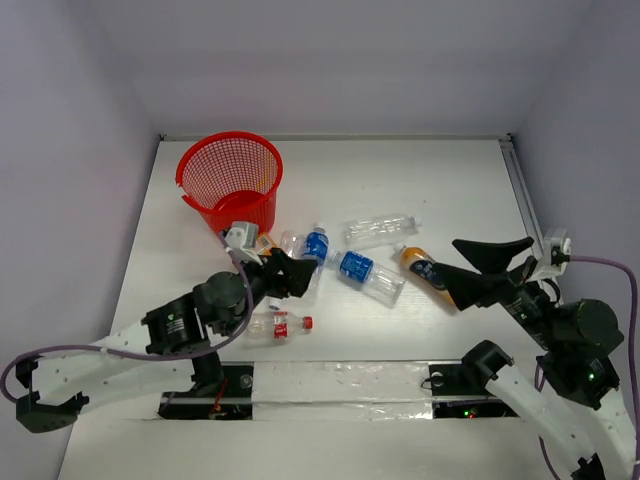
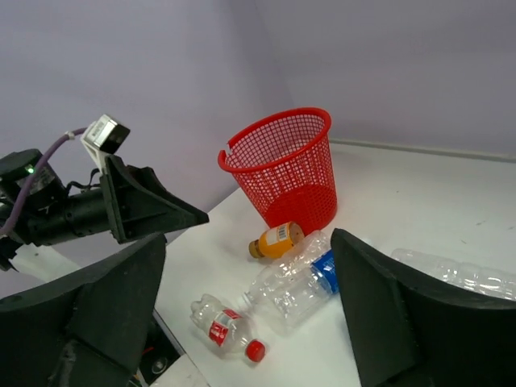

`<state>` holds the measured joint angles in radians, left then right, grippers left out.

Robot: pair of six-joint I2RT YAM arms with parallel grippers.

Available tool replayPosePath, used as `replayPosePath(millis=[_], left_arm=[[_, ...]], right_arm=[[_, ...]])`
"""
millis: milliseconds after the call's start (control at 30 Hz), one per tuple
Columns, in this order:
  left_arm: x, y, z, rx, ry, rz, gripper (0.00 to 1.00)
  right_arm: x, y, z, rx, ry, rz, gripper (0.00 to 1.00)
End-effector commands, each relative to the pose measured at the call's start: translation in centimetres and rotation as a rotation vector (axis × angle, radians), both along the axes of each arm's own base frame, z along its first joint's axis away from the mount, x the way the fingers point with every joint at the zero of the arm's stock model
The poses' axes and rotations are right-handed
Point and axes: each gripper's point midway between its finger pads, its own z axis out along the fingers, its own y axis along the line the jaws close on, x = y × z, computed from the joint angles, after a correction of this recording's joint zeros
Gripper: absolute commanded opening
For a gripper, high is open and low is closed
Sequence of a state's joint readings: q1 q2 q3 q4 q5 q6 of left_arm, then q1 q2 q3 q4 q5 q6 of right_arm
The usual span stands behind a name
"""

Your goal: Put the plastic bottles in the bin

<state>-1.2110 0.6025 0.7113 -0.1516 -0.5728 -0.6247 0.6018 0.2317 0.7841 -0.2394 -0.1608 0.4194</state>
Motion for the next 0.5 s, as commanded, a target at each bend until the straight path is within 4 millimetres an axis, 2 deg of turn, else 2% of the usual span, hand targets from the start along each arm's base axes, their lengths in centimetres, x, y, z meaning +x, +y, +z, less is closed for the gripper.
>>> replayPosePath(millis=[0,33,67,100,167,200,233,267,300,400,467], left_arm=[[0.3,-2.2,1.8,0.013,-0.044,-0.046,0.72],[0.4,-2.8,2.4,0.004,-0.058,-0.059,0.72],[0.6,-3.6,2.0,0.035,-0.058,-0.072,0.72],[0.6,-4.2,2.0,0.056,-0.073,-0.093,0.7],[0.9,-5.8,2.1,0.073,-0.097,-0.12,0.67],[1.1,-6.2,2.1,0.098,-0.118,-0.127,0.6],[1.4,-6.6,2.3,0.109,-0.131,-0.126,0.55],[1.8,-7.5,1.9,0.13,-0.136,-0.124,0.43],[2.1,-7.8,2.0,0.154,-0.152,-0.126,0.35],[3.4,-9.4,2.1,0.19,-0.166,-0.113,0.0],[4.9,-10.7,1.5,0.219,-0.169,-0.117,0.0]], right_arm=[[-0.2,-1.1,0.9,0.035,-0.02,-0.046,0.85],[-0.5,-1.7,1.2,0.052,-0.034,-0.06,0.8],[-0.6,-2.1,1.4,0.062,-0.04,-0.073,0.72],[-0.7,-2.6,1.6,0.076,-0.044,-0.096,0.48],[-1.0,-3.4,2.0,0.094,-0.054,-0.12,0.24],[-1.0,-3.9,1.9,0.096,-0.045,-0.142,0.07],[-1.1,-4.1,1.9,0.094,-0.043,-0.149,0.02],[-1.2,-4.2,2.0,0.093,-0.044,-0.15,0.0],[-1.3,-4.2,1.9,0.086,-0.038,-0.15,0.0],[-1.4,-4.4,1.8,0.083,-0.034,-0.155,0.0],[-1.0,-4.9,1.5,0.076,-0.006,-0.191,0.0]])
